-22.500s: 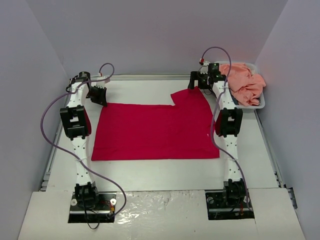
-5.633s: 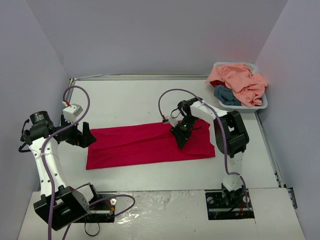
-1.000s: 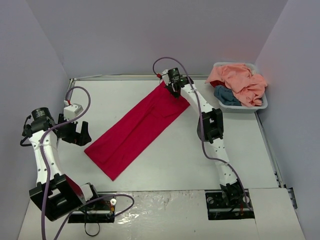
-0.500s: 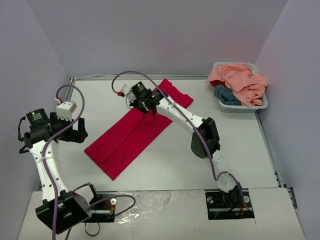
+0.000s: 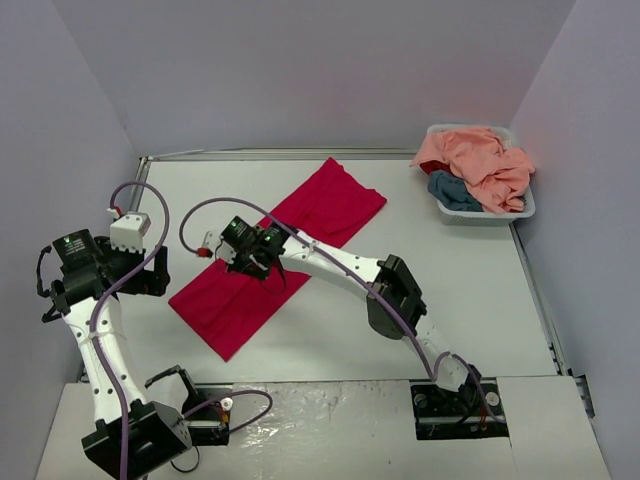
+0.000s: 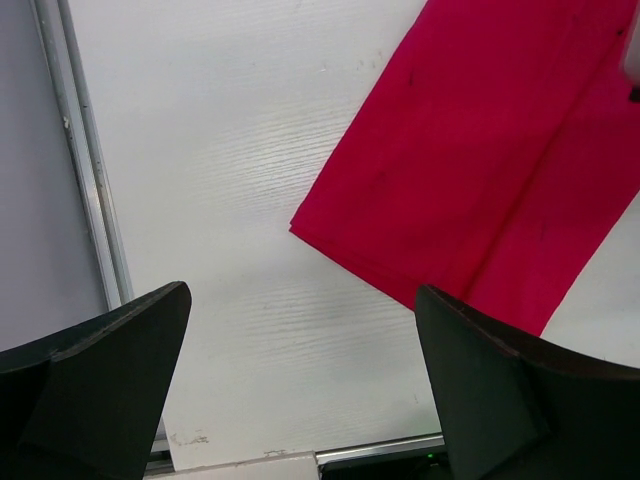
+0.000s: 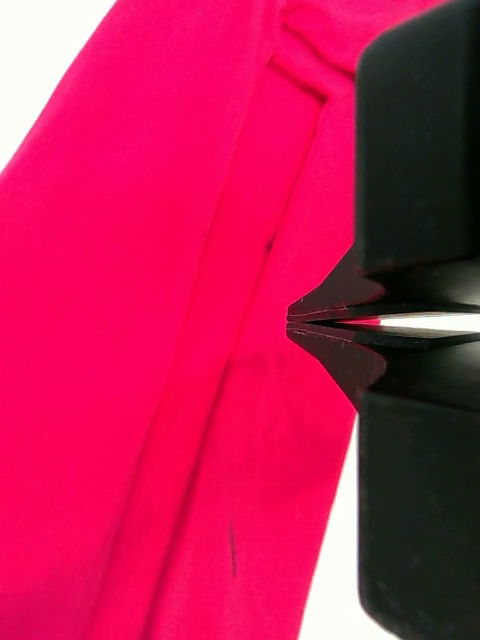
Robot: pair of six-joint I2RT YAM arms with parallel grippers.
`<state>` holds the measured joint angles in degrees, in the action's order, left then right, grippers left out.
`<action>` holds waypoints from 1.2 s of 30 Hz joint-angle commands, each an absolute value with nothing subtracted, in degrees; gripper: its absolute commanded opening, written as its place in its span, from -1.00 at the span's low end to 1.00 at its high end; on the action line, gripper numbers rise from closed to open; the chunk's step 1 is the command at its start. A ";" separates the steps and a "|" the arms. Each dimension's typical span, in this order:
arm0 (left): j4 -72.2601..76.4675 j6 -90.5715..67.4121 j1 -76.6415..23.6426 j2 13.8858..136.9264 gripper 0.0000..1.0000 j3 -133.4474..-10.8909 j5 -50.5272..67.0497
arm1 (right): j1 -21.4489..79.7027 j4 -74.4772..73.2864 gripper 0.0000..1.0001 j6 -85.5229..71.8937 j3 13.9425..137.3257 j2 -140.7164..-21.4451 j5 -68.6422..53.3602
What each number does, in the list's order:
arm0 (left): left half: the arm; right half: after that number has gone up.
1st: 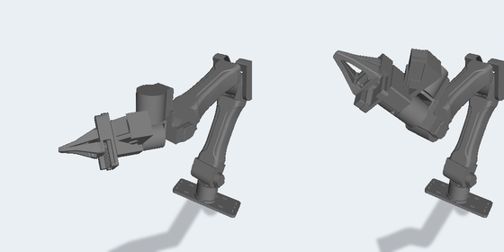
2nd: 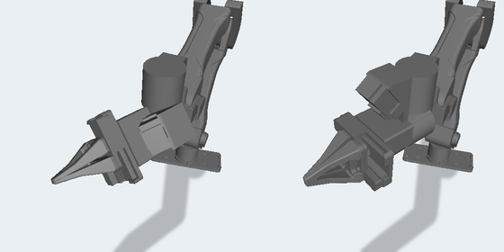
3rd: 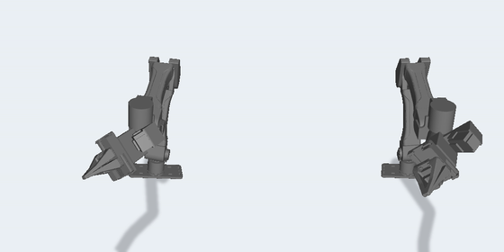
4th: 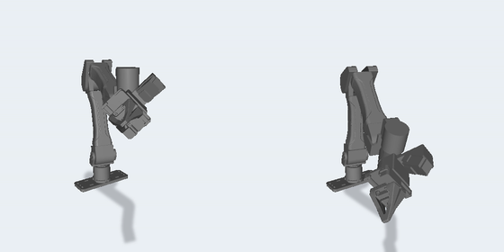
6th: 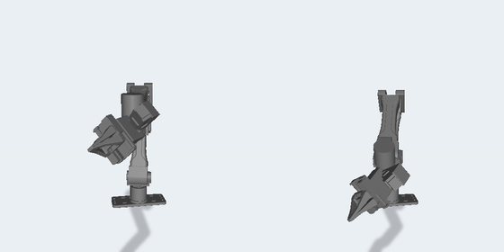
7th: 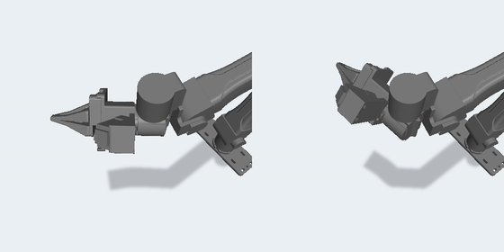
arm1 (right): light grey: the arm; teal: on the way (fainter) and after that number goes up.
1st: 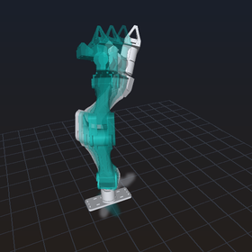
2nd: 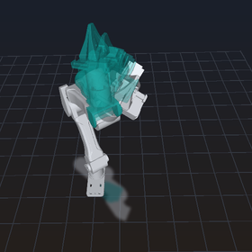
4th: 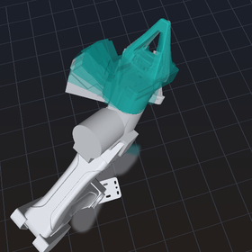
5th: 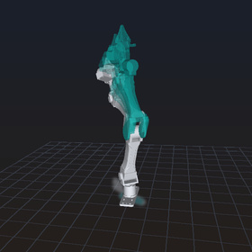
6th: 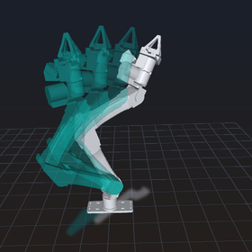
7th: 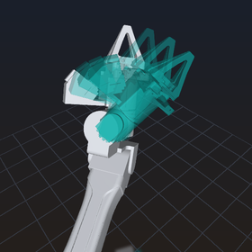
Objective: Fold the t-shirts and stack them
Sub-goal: Rotate the tshirt 90 degrees
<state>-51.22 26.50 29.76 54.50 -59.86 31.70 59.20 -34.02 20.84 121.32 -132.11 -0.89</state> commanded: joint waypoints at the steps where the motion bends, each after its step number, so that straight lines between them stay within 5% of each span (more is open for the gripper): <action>1: -51.77 26.28 30.15 53.53 0.89 -60.64 31.20 | 62.22 -36.21 -1.00 20.65 120.32 -133.68 -2.37; 19: -51.50 26.37 30.76 52.91 0.89 -60.38 31.55 | 66.71 -36.48 -1.00 20.83 118.04 -139.22 -5.18; 36: -51.06 26.46 30.76 54.05 0.89 -60.38 32.96 | 66.80 -41.13 -1.00 23.38 101.79 -132.81 -10.20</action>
